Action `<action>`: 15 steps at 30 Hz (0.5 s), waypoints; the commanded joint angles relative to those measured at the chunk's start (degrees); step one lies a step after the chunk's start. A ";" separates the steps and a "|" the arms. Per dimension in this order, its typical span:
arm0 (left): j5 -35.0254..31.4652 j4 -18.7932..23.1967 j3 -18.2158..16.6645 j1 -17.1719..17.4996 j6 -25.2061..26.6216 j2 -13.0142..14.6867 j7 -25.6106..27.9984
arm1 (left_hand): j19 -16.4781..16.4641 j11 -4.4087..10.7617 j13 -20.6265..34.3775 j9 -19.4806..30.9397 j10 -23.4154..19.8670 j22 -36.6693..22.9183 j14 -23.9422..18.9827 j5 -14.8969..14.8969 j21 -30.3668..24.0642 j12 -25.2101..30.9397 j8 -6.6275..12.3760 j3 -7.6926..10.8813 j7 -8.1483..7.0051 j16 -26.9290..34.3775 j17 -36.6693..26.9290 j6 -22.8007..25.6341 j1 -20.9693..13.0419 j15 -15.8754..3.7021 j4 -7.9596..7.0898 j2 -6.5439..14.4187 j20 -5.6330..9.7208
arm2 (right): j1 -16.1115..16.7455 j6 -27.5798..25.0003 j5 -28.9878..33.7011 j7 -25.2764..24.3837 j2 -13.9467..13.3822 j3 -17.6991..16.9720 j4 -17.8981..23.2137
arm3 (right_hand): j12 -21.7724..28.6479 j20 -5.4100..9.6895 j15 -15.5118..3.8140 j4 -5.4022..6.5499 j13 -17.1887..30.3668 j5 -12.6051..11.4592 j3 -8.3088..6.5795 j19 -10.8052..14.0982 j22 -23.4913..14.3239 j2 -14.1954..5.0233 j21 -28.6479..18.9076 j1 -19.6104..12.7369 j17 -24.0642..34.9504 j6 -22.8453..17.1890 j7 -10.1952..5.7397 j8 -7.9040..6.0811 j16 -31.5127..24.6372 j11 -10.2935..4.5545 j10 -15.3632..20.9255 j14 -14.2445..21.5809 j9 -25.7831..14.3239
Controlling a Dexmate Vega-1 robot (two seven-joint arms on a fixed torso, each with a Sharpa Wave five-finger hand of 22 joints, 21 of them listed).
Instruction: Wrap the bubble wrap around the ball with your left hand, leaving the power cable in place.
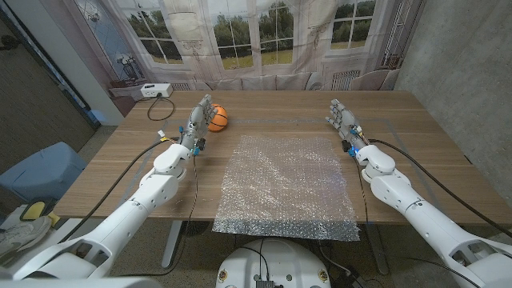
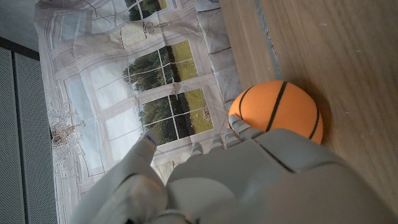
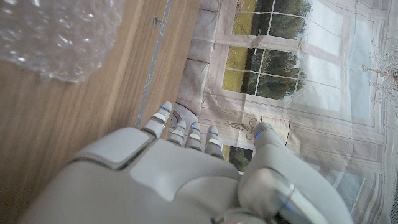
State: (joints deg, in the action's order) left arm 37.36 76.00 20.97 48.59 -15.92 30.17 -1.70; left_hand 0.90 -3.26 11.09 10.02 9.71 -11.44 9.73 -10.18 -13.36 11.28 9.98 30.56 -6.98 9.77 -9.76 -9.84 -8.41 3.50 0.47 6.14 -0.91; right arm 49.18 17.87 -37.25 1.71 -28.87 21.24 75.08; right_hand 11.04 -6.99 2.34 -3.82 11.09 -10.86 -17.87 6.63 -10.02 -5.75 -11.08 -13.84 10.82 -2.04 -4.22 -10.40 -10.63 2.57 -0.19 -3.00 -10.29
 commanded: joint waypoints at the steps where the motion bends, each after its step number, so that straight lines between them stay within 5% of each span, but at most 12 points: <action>1: -3.09 3.95 0.60 0.88 1.21 1.54 3.13 | 6.45 0.01 0.03 0.05 8.47 -0.04 6.98 -0.22 -0.48 0.64 0.35 0.26 -0.26 0.59 -0.22 -8.83 -0.41 -0.05 0.05 0.12 -7.01 | 1.10 1.87 -0.67 1.43 0.49 -0.06 -0.54 | 0.28 -0.10 -0.10 0.01 0.29 -0.32 -0.40 0.37 -0.23 0.12 -0.33 -0.22 0.07 0.10 -0.46 -0.31 -0.34 0.35 -0.02 -0.43 -0.30; 8: -13.67 4.96 2.39 0.54 -2.39 0.68 12.23 | 4.27 1.99 -0.19 0.00 4.03 0.10 3.62 -0.16 -1.07 1.99 1.26 0.27 -0.09 1.34 -0.07 -5.69 -1.14 -1.11 1.13 0.11 -5.93 | 0.04 2.61 -1.67 3.83 0.89 -0.22 -3.67 | 0.29 -0.12 -0.07 -0.05 0.25 -0.34 -0.41 0.35 -0.23 0.13 -0.33 -0.20 0.03 0.06 -0.49 -0.34 -0.35 0.37 0.01 -0.41 -0.29; 9: -13.97 4.85 2.40 0.52 -2.56 0.60 12.45 | 2.47 2.17 -0.26 -0.01 2.08 0.21 2.21 -0.11 -1.59 2.39 1.40 0.31 -0.10 1.39 -0.02 -4.24 -1.73 -1.66 1.92 0.01 -3.12 | 0.01 2.72 -1.69 3.95 0.92 -0.23 -3.77 | 0.29 -0.14 -0.05 -0.06 0.24 -0.34 -0.41 0.35 -0.23 0.13 -0.32 -0.19 0.03 0.05 -0.48 -0.35 -0.34 0.37 0.02 -0.42 -0.29; 11: -17.70 4.15 3.30 -0.35 -5.56 0.13 13.62 | 0.61 1.94 -0.32 -0.01 0.19 0.33 0.41 -0.07 -2.05 2.70 1.58 0.21 0.31 1.49 0.02 -2.48 -2.31 -1.78 2.81 -0.24 -0.63 | -0.82 3.47 -2.18 5.28 1.43 -0.34 -5.86 | 0.30 -0.15 -0.03 -0.07 0.24 -0.34 -0.41 0.35 -0.23 0.13 -0.33 -0.18 0.02 0.03 -0.43 -0.36 -0.35 0.35 0.04 -0.41 -0.29; 15: -22.52 3.61 4.14 -1.42 -8.40 -0.92 16.19 | -0.88 2.07 -0.34 0.01 -1.92 0.47 -1.44 -0.06 -2.32 3.06 2.02 0.10 1.06 1.55 0.06 0.18 -2.98 -2.39 3.74 -0.46 0.45 | -1.78 4.44 -2.93 7.39 2.01 -0.46 -8.50 | 0.30 -0.16 0.01 -0.08 0.22 -0.34 -0.42 0.34 -0.23 0.13 -0.33 -0.13 0.01 0.05 -0.46 -0.36 -0.35 0.39 0.05 -0.44 -0.29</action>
State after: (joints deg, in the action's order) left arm 27.70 79.72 22.79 49.04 -17.24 30.89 6.62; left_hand 0.96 -1.14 10.65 9.86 8.71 -10.91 9.01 -10.17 -15.30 13.87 11.47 30.50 -6.61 11.05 -9.52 -9.92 -10.36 1.34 3.56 5.69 -1.21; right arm 49.31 20.25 -38.56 4.86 -28.05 21.13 72.16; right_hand 11.04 -6.99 2.34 -3.82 11.08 -10.86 -17.87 6.63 -10.01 -5.68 -11.07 -13.90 10.65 -2.04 -4.21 -10.40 -10.63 2.56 -0.19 -2.99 -10.28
